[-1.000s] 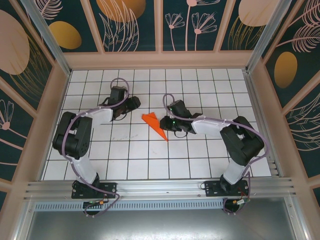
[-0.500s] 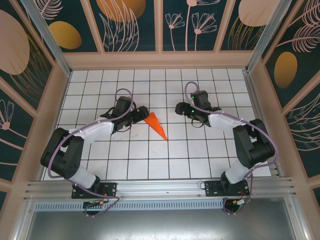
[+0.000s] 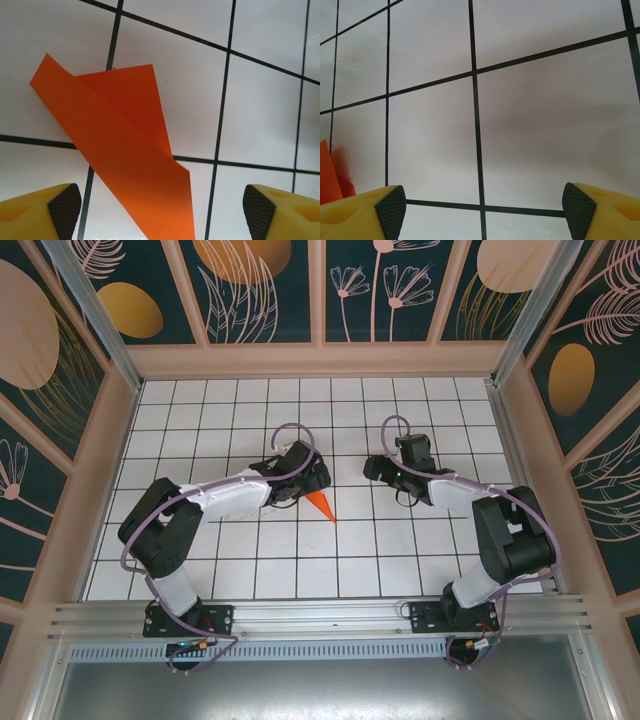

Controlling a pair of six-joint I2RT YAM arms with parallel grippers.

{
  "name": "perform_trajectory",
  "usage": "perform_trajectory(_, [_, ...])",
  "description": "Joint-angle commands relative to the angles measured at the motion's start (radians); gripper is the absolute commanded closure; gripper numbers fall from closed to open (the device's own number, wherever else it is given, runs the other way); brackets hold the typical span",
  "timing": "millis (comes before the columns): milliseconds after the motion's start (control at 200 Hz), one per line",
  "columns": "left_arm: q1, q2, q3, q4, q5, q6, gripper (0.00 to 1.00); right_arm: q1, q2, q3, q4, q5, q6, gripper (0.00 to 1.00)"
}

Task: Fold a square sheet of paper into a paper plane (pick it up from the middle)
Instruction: Turn over a paper plane at the center of the table.

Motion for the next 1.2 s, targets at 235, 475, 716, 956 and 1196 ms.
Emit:
perform_trajectory(235, [-0.019,0.110,0.107,-0.196,-0.110,0.012,0.18,-0.006,-0.044,-0.036,0.040,-0.017,0.010,0.16])
perform_trajectory(475, [-0.019,0.020,0.041,-0.177,-0.120,-0.053,0.24,-0.006,-0.030,-0.032,0.041,-0.043,0.016,0.19])
perform_trajectory(716, [-0.020,-0.016,-0.048,-0.044,-0.063,-0.149,0.39,-0.005,-0.023,-0.029,0.036,-0.045,0.016,0.21])
perform_trajectory(956, [-0.019,-0.032,-0.115,0.049,-0.037,-0.257,0.59,-0.005,-0.015,-0.025,0.031,-0.039,0.016,0.22])
perform_trajectory(1196, [-0.020,-0.052,-0.155,0.092,-0.052,-0.286,0.81,-0.004,-0.008,-0.026,0.031,-0.036,0.016,0.22])
